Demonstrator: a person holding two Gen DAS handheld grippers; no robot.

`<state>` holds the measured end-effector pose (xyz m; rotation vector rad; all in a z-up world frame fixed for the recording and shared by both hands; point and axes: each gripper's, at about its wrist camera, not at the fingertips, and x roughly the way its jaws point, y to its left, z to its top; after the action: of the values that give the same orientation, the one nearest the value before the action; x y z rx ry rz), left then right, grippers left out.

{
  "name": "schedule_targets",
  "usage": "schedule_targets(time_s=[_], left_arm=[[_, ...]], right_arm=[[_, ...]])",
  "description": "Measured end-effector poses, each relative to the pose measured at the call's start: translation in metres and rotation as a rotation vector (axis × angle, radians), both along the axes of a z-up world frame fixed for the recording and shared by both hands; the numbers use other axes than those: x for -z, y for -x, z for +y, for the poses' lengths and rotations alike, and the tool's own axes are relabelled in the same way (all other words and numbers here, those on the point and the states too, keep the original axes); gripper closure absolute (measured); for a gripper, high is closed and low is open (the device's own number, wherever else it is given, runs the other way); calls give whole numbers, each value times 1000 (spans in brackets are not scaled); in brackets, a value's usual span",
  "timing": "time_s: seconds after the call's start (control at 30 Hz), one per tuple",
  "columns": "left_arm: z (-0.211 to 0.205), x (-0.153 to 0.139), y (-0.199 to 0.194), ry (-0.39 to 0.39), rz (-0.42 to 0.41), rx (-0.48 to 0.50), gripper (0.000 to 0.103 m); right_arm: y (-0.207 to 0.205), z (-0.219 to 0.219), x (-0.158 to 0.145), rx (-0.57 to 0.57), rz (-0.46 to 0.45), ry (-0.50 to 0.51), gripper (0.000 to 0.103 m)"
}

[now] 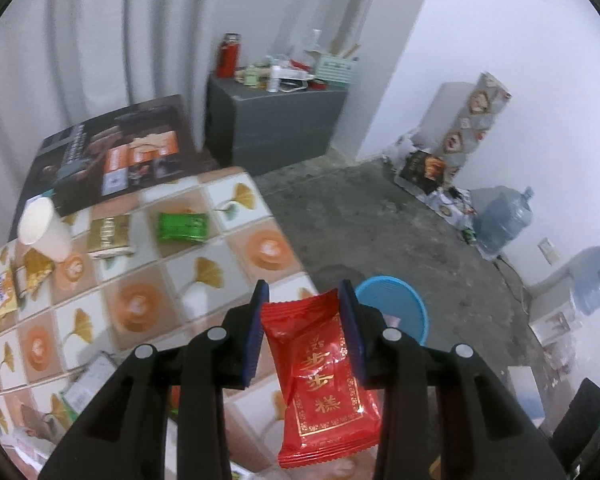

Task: Collect trash
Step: 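Carry the red packet and the blue-and-white box to the blue wastebasket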

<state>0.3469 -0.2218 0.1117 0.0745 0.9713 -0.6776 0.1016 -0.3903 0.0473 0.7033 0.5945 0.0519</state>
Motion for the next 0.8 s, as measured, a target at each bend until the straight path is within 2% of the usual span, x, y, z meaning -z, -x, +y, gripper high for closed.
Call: schedule_targets(time_s=[0.4,0.63,0.8], left_arm=[[-102,35,40,-8,67,149,69],[-165,77,55,-20,139,214,69],[-201,116,52,-13,227,222,69]], right_arm=[[42,-55,11,156,-1,-40,27],[62,-104,30,284,46,-57,27],[50,-142,60,332,121,-105,27]])
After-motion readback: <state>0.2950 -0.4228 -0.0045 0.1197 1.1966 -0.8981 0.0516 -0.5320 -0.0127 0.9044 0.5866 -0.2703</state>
